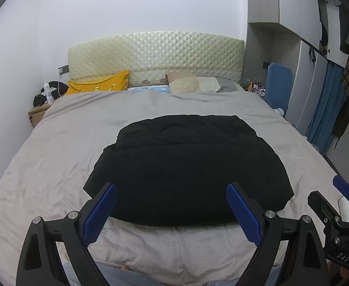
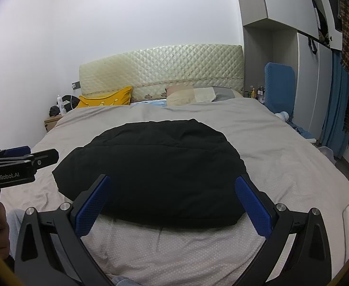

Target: Fold large clothes

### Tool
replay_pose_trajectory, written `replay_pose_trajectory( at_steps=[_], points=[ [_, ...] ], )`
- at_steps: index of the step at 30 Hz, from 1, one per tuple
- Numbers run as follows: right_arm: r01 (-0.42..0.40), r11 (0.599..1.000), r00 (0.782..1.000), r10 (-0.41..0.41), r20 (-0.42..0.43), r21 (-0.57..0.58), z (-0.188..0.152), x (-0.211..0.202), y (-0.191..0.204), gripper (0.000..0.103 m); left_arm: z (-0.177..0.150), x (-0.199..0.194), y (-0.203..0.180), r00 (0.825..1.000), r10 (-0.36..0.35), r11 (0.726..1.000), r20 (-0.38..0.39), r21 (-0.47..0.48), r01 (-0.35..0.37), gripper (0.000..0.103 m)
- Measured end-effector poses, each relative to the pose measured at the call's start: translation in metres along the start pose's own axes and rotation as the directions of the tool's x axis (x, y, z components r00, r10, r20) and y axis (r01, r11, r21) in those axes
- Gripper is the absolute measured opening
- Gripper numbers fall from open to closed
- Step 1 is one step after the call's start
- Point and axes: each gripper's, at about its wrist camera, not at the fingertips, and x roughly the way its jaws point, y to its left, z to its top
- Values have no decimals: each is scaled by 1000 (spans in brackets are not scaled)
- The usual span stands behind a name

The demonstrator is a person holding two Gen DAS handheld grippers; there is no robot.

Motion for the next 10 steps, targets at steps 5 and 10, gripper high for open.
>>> replay_pose_trajectory(
  at_steps=[5, 10],
  points=[
    [0, 1000, 1000, 0, 3, 1, 1, 0, 1, 103, 1, 0, 2, 1000, 2, 1000, -2, -4, -2, 93],
    [4, 1000, 1000, -4, 0, 0, 0, 2, 2, 103, 1, 0, 2, 1000, 0, 1000, 1, -2, 0, 93]
  ],
)
